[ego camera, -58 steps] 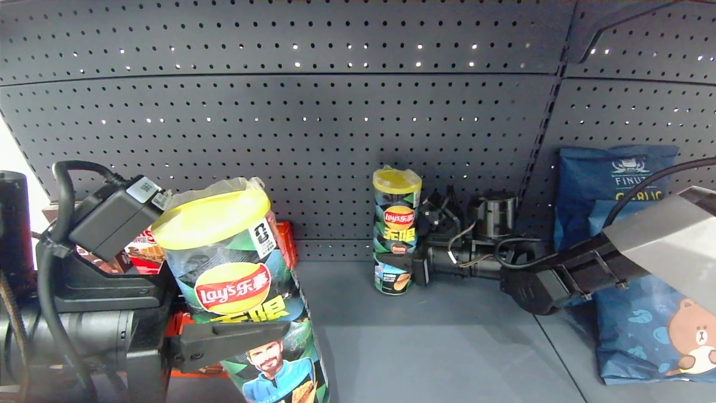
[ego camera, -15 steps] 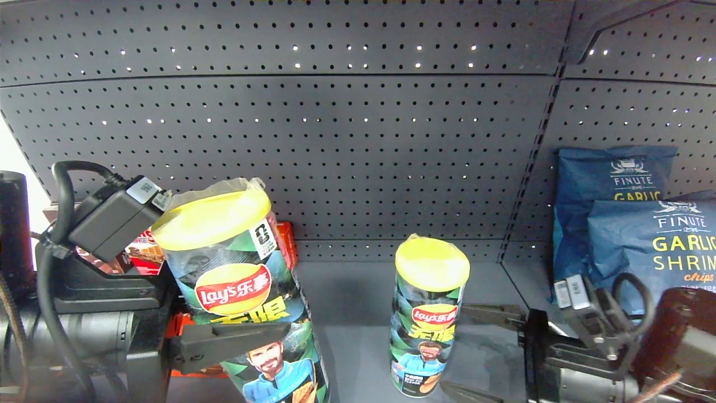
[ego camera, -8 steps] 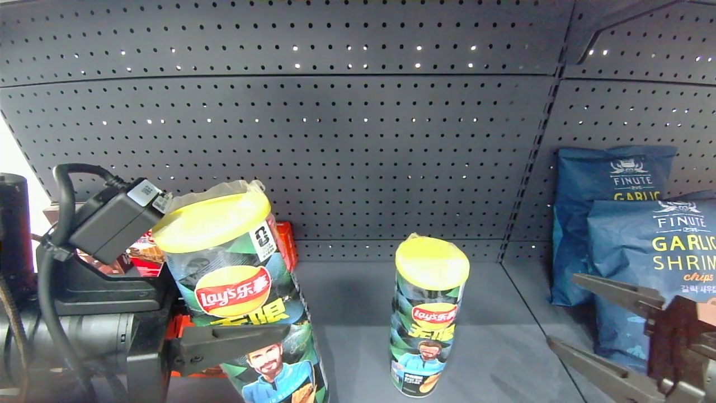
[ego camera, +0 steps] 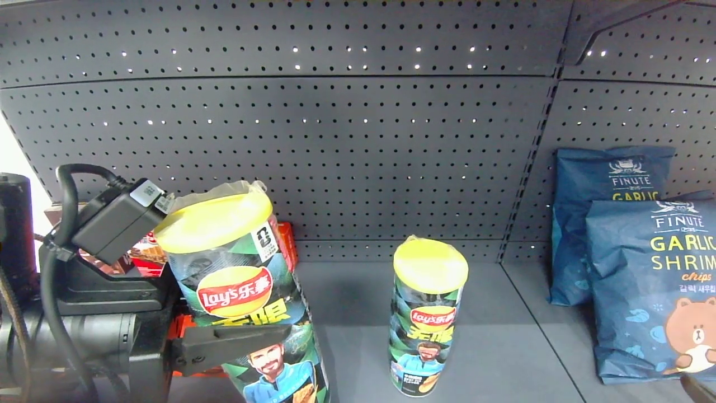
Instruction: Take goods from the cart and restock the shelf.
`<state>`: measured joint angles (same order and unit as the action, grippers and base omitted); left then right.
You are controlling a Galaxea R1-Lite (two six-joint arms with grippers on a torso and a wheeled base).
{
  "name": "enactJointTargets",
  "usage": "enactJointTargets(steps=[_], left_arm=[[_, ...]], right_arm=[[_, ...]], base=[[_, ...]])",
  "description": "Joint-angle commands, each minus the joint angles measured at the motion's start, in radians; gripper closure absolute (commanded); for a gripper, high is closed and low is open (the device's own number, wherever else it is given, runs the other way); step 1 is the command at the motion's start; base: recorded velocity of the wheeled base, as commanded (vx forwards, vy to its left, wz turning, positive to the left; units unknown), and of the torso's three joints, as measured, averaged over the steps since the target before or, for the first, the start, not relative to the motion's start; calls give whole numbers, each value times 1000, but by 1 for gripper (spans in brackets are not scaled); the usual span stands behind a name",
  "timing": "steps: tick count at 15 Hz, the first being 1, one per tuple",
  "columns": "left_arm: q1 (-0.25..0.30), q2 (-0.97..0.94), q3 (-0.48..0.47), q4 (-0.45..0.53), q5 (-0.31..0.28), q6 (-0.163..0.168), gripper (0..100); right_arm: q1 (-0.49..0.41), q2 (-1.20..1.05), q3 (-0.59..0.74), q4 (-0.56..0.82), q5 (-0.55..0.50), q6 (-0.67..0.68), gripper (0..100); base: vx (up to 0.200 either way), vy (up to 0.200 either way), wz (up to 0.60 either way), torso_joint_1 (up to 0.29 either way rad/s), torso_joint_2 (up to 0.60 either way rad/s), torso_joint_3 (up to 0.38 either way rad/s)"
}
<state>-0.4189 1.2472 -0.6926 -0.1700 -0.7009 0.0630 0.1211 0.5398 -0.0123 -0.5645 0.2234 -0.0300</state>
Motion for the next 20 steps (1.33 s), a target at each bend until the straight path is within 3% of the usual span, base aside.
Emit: enactJointTargets(steps=[1, 5, 15, 18, 19, 20], left_arm=[[2, -2, 2, 0, -2, 0, 100], [0, -2, 4, 0, -3, 1, 100], [9, -3, -19, -9, 0, 1, 100], [11, 11, -84, -17, 146, 1, 100], [12, 37, -131, -8, 146, 3, 100], [9, 57, -159, -8, 146, 31, 100]], right_arm=[[-101, -498, 9, 402, -44, 1, 0], [-120, -540, 12, 564, -182, -11, 0], [-120, -540, 12, 561, -188, 32, 0], [-120, -540, 12, 561, -188, 30, 0], [-120, -540, 12, 561, -188, 30, 0], [-120, -540, 12, 561, -188, 30, 0]], base=[[0, 0, 0, 0, 0, 0], [0, 0, 0, 0, 0, 0], [0, 0, 0, 0, 0, 0], [0, 0, 0, 0, 0, 0], [0, 0, 0, 0, 0, 0], [0, 0, 0, 0, 0, 0]])
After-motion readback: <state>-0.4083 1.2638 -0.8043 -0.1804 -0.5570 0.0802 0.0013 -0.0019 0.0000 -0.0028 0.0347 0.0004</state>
